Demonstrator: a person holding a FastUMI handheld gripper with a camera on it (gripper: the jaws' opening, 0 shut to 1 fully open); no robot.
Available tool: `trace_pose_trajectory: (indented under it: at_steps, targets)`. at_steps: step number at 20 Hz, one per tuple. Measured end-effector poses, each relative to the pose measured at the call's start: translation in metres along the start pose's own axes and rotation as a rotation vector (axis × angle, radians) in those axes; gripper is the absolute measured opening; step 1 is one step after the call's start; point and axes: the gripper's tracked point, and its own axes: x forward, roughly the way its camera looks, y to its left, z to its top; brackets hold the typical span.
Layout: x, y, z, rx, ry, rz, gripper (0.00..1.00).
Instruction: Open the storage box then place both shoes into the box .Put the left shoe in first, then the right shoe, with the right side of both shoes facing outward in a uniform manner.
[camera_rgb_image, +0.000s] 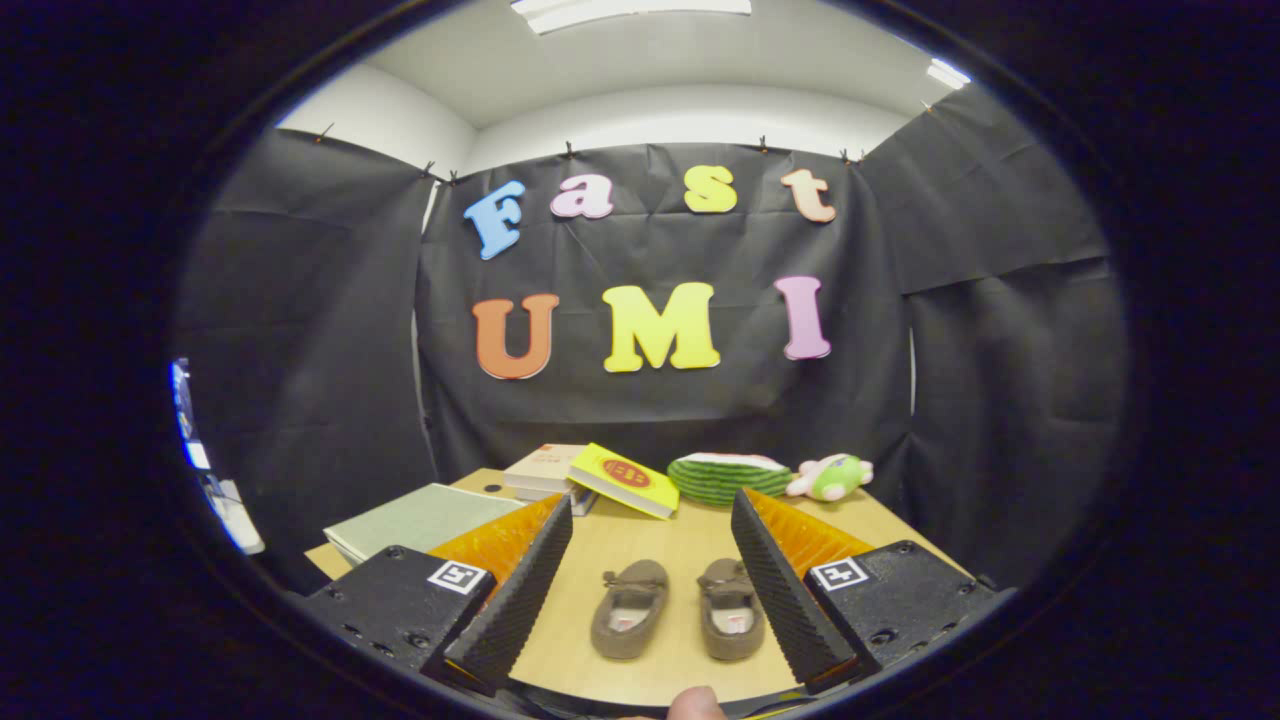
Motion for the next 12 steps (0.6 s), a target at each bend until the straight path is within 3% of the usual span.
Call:
trace_pose_trajectory:
  at_steps: [4,12]
  targets:
    - [0.025,0.045,-0.024,0.141,0.113,0.202,1.00]
    - [0.088,0.106,-0.096,0.343,0.393,0.445,1.00]
